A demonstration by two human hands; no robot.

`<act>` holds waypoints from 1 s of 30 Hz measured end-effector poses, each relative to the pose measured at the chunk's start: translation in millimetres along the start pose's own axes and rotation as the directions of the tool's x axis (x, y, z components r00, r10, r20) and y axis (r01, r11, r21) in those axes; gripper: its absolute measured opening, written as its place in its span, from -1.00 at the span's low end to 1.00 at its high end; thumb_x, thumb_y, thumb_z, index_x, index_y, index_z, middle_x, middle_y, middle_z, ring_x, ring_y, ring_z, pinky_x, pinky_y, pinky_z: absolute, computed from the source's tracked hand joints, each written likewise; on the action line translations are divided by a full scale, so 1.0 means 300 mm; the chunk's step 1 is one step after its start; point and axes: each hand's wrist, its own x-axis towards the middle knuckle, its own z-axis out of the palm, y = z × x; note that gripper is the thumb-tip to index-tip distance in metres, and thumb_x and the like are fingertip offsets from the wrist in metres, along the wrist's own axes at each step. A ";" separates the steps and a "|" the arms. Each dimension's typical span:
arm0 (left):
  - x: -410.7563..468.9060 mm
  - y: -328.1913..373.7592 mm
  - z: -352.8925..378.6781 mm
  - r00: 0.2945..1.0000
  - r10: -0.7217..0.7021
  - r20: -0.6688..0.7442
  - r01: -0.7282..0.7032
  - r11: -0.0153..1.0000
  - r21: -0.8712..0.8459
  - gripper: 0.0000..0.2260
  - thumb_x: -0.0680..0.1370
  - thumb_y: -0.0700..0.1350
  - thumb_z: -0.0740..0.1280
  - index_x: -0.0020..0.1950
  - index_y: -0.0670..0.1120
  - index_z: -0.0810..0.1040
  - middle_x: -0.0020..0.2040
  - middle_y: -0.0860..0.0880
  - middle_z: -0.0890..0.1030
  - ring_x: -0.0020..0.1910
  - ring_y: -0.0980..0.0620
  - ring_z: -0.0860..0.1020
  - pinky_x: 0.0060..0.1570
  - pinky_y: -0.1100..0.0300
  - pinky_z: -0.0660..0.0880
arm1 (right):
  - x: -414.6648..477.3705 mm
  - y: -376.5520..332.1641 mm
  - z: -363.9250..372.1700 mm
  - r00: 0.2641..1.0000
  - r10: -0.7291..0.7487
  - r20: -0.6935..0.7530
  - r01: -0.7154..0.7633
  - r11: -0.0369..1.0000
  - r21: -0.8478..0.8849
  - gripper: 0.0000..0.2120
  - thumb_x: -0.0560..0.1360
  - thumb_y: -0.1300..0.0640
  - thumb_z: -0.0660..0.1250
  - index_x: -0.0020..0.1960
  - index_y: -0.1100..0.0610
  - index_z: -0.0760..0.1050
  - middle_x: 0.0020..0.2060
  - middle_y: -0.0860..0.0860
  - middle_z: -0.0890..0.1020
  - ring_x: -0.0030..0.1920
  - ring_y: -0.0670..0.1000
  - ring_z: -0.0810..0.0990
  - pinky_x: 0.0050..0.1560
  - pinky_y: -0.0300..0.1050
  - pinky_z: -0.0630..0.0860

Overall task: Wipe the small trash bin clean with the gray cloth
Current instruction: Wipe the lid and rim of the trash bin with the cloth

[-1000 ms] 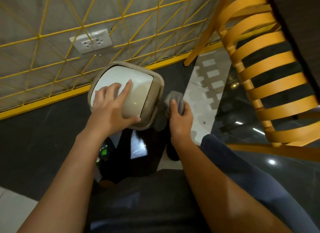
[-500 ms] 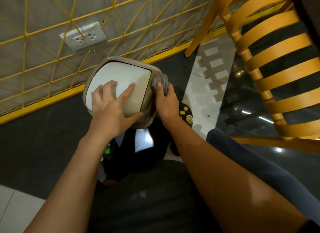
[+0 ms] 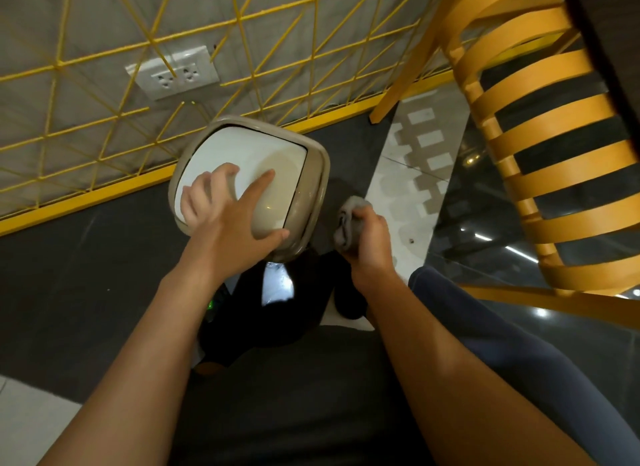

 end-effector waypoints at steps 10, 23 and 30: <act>0.018 0.017 0.038 0.991 0.115 0.064 -0.119 0.991 0.057 -0.34 0.42 0.15 0.37 0.45 0.23 0.14 0.51 -0.02 0.07 0.50 -0.18 -0.14 0.38 -0.25 -0.27 | 0.088 -0.029 0.071 0.925 -0.298 0.237 0.377 0.626 -0.683 -0.72 0.38 0.16 0.41 -0.07 0.06 0.30 0.03 0.15 0.51 -0.01 0.11 0.52 -0.01 -0.04 0.50; 0.024 0.029 0.040 0.990 0.107 0.095 -0.111 0.993 0.037 -0.38 0.45 0.11 0.36 0.44 0.27 0.14 0.50 -0.02 0.03 0.49 -0.16 -0.23 0.35 -0.27 -0.34 | 0.222 -0.179 0.115 0.852 -0.417 0.316 0.496 0.448 -0.744 -0.77 0.42 0.13 0.38 -0.08 0.05 0.32 0.06 0.19 0.53 -0.04 0.13 0.50 -0.10 -0.09 0.38; 0.025 0.026 0.040 0.989 0.105 0.104 -0.107 0.994 0.012 -0.38 0.45 0.11 0.35 0.43 0.30 0.13 0.50 -0.01 0.01 0.49 -0.15 -0.26 0.34 -0.26 -0.37 | 0.180 -0.149 0.082 0.905 -0.216 0.367 0.424 0.544 -0.724 -0.77 0.41 0.19 0.39 -0.08 0.12 0.33 -0.29 -0.02 0.46 -0.24 -0.03 0.44 -0.23 -0.18 0.41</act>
